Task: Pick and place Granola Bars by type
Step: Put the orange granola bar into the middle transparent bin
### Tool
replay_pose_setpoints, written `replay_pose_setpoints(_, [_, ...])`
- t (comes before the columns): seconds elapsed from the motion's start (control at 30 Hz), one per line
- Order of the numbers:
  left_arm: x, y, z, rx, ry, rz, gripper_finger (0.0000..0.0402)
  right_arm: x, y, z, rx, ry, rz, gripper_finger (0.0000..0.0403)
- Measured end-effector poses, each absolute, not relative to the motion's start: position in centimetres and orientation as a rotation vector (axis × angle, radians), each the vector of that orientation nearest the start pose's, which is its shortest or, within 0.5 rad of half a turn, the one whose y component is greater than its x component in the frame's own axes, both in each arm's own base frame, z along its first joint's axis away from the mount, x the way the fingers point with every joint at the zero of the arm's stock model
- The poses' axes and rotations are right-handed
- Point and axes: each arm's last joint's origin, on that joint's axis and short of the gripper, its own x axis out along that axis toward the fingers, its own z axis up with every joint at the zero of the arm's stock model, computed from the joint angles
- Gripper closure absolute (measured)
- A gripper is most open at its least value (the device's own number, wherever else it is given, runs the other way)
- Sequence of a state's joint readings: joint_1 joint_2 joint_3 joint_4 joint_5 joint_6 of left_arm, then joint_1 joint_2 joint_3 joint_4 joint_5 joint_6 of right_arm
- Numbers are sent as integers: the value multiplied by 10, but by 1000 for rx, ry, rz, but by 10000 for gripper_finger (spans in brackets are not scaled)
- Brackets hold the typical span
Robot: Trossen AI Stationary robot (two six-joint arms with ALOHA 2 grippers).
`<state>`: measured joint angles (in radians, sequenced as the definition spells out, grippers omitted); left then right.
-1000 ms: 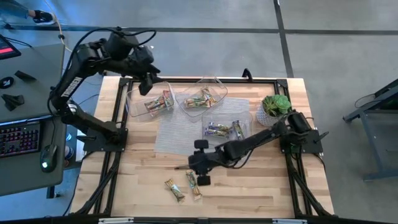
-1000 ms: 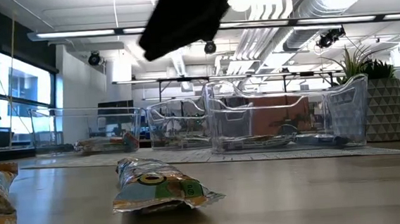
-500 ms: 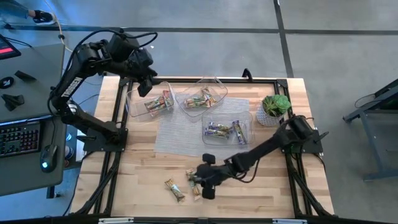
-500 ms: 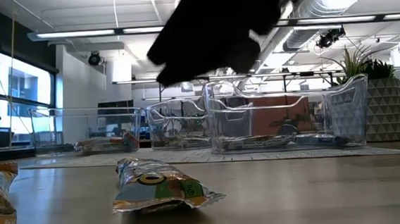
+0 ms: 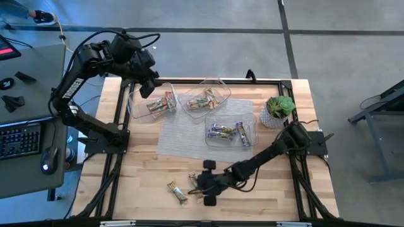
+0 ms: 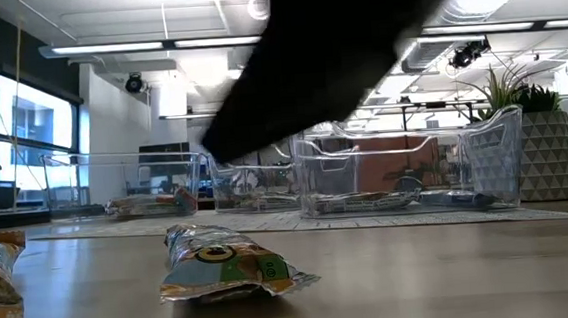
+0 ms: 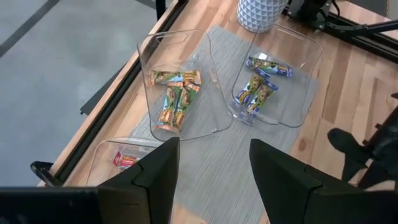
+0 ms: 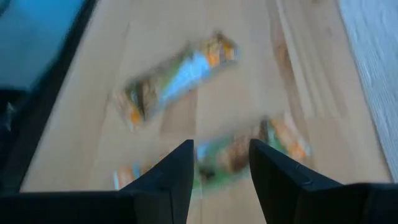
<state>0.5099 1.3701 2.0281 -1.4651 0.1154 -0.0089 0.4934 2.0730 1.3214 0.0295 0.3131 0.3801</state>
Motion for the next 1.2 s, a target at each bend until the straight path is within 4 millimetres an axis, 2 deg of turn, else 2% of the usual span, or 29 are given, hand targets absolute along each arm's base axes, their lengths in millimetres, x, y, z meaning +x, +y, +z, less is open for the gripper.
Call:
replay_pose_setpoints(0.07, [169,90,490,-258,771,377,211,395,197,148,71,680,72,265])
replay_pose_setpoints(0.37, [168,90,489,-262,781,370,211,415,194,116,44,693,221,265])
replay_pose_setpoints(0.5, [168,90,489,-263,788,369,211,416,193,117,32,734,224,266])
replay_pose_setpoints(0.67, [167,89,488,-266,803,370,211,407,193,120,-77,841,220,266])
replay_pose_setpoints(0.83, [167,89,487,-267,806,371,211,391,199,120,-154,963,235,266])
replay_pose_setpoints(0.93, [166,89,487,-268,809,371,211,375,204,130,-174,1047,251,266])
replay_pose_setpoints(1.07, [166,89,487,-268,809,370,211,348,209,150,-230,1146,213,266])
replay_pose_setpoints(1.2, [166,89,487,-271,810,368,211,323,213,185,-164,1166,118,266])
